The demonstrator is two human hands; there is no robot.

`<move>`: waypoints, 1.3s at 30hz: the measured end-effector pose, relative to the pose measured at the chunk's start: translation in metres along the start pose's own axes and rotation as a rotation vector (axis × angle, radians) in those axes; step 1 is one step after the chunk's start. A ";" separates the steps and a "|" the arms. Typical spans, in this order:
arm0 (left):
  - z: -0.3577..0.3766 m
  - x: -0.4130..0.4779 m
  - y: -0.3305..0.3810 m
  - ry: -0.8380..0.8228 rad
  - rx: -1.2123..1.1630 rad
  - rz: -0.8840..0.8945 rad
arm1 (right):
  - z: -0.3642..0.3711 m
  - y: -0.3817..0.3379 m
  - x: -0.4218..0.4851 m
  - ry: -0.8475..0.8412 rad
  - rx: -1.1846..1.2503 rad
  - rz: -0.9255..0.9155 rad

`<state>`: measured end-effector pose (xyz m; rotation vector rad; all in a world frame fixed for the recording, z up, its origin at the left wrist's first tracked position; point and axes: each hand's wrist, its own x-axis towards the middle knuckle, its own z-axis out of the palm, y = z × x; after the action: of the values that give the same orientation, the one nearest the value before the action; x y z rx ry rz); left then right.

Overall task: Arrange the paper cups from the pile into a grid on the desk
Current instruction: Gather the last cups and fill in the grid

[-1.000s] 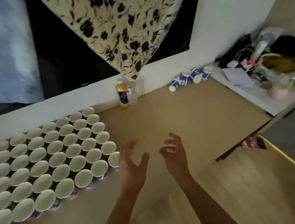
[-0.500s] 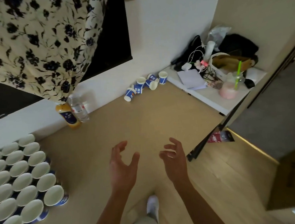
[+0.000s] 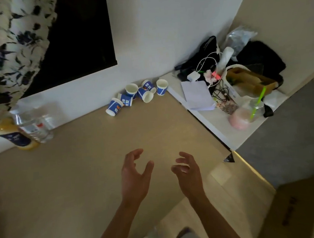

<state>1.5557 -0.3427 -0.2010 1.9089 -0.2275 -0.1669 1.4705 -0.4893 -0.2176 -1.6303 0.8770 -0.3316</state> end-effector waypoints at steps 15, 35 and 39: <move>0.062 0.076 0.033 0.240 -0.040 -0.196 | 0.025 -0.055 0.288 -0.272 -0.320 -0.115; 0.129 0.108 0.055 0.405 0.050 -0.404 | 0.102 -0.054 0.533 -0.458 -1.117 -0.631; 0.139 0.111 0.055 0.394 0.064 -0.400 | 0.088 -0.060 0.517 -0.467 -0.946 -0.594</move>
<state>1.6275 -0.5139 -0.1969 1.9890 0.4207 -0.0467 1.8979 -0.7849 -0.3117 -2.6998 0.1333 0.1100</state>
